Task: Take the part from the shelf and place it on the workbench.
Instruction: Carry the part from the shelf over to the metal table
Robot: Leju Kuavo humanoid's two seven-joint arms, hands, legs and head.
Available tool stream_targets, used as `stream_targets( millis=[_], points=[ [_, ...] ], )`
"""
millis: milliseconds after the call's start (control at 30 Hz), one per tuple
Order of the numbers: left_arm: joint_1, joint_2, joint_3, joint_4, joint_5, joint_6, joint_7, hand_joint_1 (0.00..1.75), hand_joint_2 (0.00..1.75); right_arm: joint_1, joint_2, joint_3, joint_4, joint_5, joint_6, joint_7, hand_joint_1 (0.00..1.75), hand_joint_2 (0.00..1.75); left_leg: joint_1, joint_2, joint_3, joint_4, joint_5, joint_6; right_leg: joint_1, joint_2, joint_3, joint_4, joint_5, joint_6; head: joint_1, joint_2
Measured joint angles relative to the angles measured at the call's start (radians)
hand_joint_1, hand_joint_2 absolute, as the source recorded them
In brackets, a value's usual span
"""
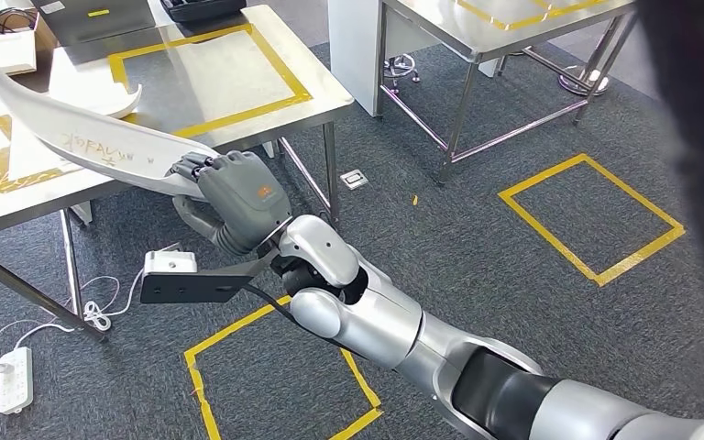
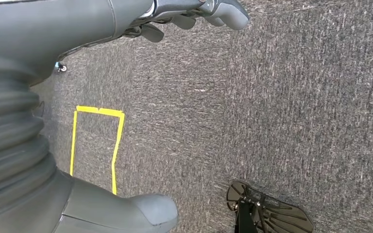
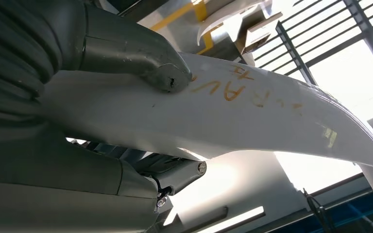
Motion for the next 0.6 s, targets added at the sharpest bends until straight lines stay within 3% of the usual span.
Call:
stream_targets(
  millis=[100, 133, 200, 267, 300, 400, 467, 500, 533, 600],
  points=[
    [0.0, 0.0, 0.001, 0.0, 0.006, 0.0, 0.004, 0.0, 1.75, -0.002, 0.004, 0.001, 0.0, 0.0, 0.0, 0.0, 1.75, 1.75, 0.007, 0.005, 0.027, -0.043, 0.015, 0.021, 0.001, -0.002, 0.005, -0.001, -0.005, 0.012, 0.0, 0.0],
    [0.0, -0.001, 0.001, 0.0, 0.007, 0.0, 0.004, 0.0, 1.75, -0.005, 0.004, 0.002, 0.001, 0.001, 0.001, 0.0, 1.75, 1.75, 0.012, 0.007, 0.038, -0.06, 0.024, 0.025, 0.002, -0.003, -0.007, 0.028, -0.024, 0.015, 0.001, 0.0],
    [-0.001, -0.002, 0.001, 0.0, 0.008, 0.0, 0.006, 0.0, 1.75, -0.008, 0.004, 0.003, 0.004, 0.002, 0.005, 0.001, 1.75, 1.75, 0.018, 0.011, 0.044, -0.072, 0.029, 0.024, -0.005, -0.005, -0.063, 0.14, -0.083, 0.024, 0.002, 0.0],
    [0.0, -0.002, 0.001, 0.0, 0.008, 0.0, 0.008, 0.0, 1.75, -0.005, 0.003, 0.003, 0.009, 0.002, 0.011, 0.003, 1.75, 1.75, 0.025, 0.012, 0.041, -0.067, 0.025, 0.016, -0.017, -0.006, -0.11, 0.223, -0.109, 0.037, 0.002, 0.0],
    [0.001, -0.002, 0.002, 0.0, 0.008, 0.0, 0.009, 0.0, 1.75, -0.005, 0.002, 0.004, 0.011, 0.003, 0.014, 0.004, 1.75, 1.75, 0.03, 0.011, 0.039, -0.062, 0.021, 0.009, -0.024, -0.006, -0.108, 0.218, -0.096, 0.044, 0.002, 0.0],
    [0.0, -0.002, 0.002, -0.001, 0.008, 0.0, 0.01, 0.0, 1.75, -0.008, 0.002, 0.005, 0.014, 0.003, 0.02, 0.005, 1.75, 1.75, 0.048, 0.008, 0.025, -0.021, -0.002, -0.026, -0.041, -0.003, -0.031, 0.065, -0.02, 0.069, 0.004, 0.0],
    [0.0, -0.001, 0.002, -0.001, 0.007, 0.0, 0.011, 0.0, 1.75, -0.011, 0.003, 0.006, 0.016, 0.002, 0.026, 0.006, 1.75, 1.75, 0.05, 0.005, 0.012, 0.002, -0.021, -0.047, -0.041, 0.004, -0.011, 0.026, -0.014, 0.057, 0.005, 0.0],
    [0.001, -0.001, 0.002, -0.001, 0.007, -0.001, 0.011, 0.0, 1.75, -0.012, 0.004, 0.007, 0.016, 0.002, 0.029, 0.006, 1.75, 1.75, 0.049, 0.004, 0.01, 0.003, -0.025, -0.054, -0.038, 0.006, -0.014, 0.034, -0.019, 0.043, 0.005, 0.0],
    [0.001, -0.003, 0.002, 0.0, 0.007, -0.001, 0.011, 0.0, 1.75, -0.012, 0.004, 0.007, 0.016, 0.001, 0.031, 0.007, 1.75, 1.75, 0.051, 0.004, 0.011, 0.0, -0.027, -0.058, -0.037, 0.005, -0.014, 0.038, -0.021, 0.027, 0.003, 0.0],
    [0.002, -0.004, 0.002, 0.0, 0.008, -0.001, 0.01, 0.0, 1.75, -0.015, 0.005, 0.008, 0.016, 0.0, 0.033, 0.009, 1.75, 1.75, 0.053, 0.016, 0.01, 0.013, -0.036, -0.062, -0.036, 0.0, -0.009, 0.037, -0.022, 0.008, 0.0, 0.0]
  ],
)
